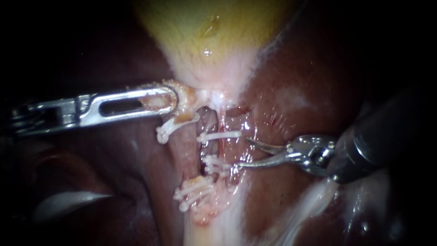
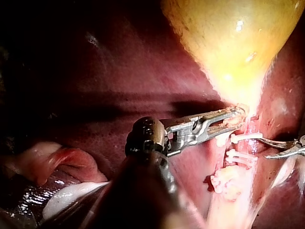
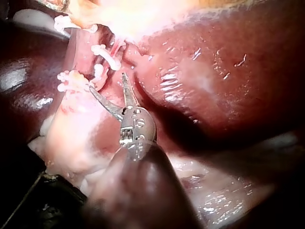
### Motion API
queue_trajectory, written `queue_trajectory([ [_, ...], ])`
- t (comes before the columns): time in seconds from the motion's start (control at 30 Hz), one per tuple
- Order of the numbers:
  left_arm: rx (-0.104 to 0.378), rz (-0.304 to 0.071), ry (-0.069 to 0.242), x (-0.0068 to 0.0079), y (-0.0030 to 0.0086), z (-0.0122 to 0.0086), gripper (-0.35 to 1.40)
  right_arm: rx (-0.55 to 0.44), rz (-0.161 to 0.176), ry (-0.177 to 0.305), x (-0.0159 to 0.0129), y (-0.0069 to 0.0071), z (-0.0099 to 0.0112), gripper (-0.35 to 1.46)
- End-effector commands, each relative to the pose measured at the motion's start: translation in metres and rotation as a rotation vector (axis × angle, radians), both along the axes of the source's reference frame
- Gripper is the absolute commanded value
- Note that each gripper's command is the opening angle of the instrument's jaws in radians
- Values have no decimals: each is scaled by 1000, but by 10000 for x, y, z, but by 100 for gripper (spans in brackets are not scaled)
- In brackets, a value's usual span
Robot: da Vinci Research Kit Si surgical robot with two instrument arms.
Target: Go to the cutting position right tube
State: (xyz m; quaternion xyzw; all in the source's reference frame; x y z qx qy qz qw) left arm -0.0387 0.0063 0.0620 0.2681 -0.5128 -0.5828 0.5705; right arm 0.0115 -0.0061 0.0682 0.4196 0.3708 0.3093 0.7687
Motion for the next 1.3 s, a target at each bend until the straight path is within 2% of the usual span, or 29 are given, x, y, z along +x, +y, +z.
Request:
queue_trajectory([
  [0.03,0,0,0,0,0,0,-35,10,2,8,3,1,1,141],
  [0.27,0,0,0,0,-1,0,-35,49,6,43,16,5,6,141],
  [0.63,-1,-1,1,-2,-2,1,-35,75,-7,57,31,8,17,140],
  [1.03,-2,-2,2,-3,-2,3,-35,130,-14,123,47,13,23,140],
  [1.3,-2,-2,2,-4,-3,3,-35,144,-20,142,53,15,28,140],
])
